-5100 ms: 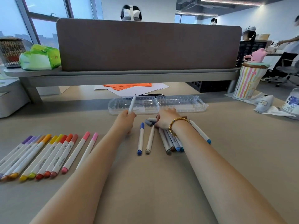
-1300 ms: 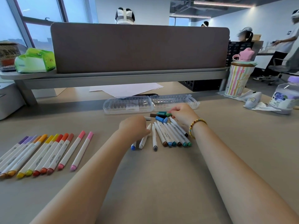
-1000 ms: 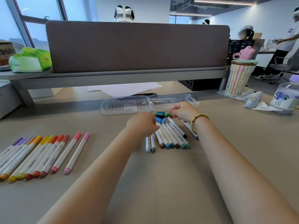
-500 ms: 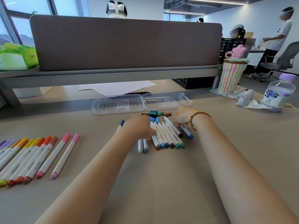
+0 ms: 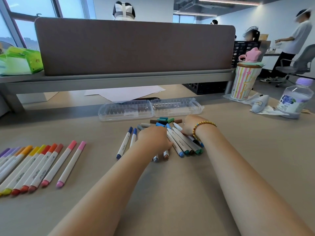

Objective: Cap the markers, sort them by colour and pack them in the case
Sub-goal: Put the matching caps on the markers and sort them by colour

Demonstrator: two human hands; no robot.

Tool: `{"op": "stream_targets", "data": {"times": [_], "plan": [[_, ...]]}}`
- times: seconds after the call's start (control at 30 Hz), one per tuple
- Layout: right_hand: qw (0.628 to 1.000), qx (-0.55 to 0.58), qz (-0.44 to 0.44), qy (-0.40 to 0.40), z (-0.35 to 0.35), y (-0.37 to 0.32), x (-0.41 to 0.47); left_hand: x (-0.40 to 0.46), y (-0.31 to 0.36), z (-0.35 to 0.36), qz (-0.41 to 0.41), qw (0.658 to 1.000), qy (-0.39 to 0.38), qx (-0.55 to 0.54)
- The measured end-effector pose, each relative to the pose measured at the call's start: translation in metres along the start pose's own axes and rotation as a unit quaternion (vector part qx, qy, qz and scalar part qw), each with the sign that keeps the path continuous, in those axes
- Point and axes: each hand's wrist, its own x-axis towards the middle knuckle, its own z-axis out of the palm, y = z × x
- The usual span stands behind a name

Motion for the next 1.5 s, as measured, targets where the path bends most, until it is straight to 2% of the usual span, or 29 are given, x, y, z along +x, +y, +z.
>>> {"op": "stream_targets", "data": {"times": [0.4, 0.5, 0.57, 0.67, 0.73, 0.9, 1.0, 1.1, 1.23, 1.3, 1.37, 1.5], "plan": [[0.999, 0.024, -0.014, -0.047, -0.009, 0.004, -0.007, 0.005, -0.019, -0.007, -0.037, 0.994, -0.017, -0.101], [0.993, 0.105, -0.024, -0.055, -0.016, 0.007, -0.008, 0.005, -0.023, -0.010, -0.023, 0.984, 0.014, -0.177], [0.971, 0.221, -0.036, -0.083, -0.019, 0.007, -0.007, 0.005, -0.029, -0.013, -0.014, 0.963, 0.036, -0.268], [0.897, 0.422, -0.057, -0.119, -0.021, -0.002, -0.005, 0.001, -0.036, -0.019, -0.011, 0.926, 0.062, -0.372], [0.863, 0.486, -0.071, -0.119, -0.020, -0.012, -0.006, -0.003, -0.038, -0.023, -0.008, 0.912, 0.059, -0.407], [0.860, 0.495, -0.089, -0.085, -0.009, -0.038, -0.006, -0.007, -0.044, -0.026, -0.013, 0.892, 0.029, -0.452], [0.855, 0.507, -0.097, -0.039, -0.004, -0.038, 0.001, -0.007, -0.057, -0.027, -0.064, 0.871, 0.029, -0.486], [0.906, 0.404, -0.108, 0.060, 0.007, -0.030, 0.020, -0.008, -0.073, -0.030, -0.108, 0.844, 0.021, -0.525], [0.974, 0.190, -0.108, 0.059, 0.021, -0.032, 0.042, -0.006, -0.082, -0.032, -0.138, 0.763, 0.016, -0.631], [0.989, 0.065, -0.115, 0.067, 0.022, -0.037, 0.048, -0.003, -0.083, -0.031, -0.140, 0.735, 0.018, -0.663], [0.990, 0.005, -0.119, 0.079, 0.023, -0.041, 0.051, -0.002, -0.084, -0.029, -0.138, 0.726, 0.012, -0.674], [0.982, -0.078, -0.129, 0.113, 0.026, -0.046, 0.049, 0.000, -0.087, -0.025, -0.131, 0.750, 0.010, -0.648]]}}
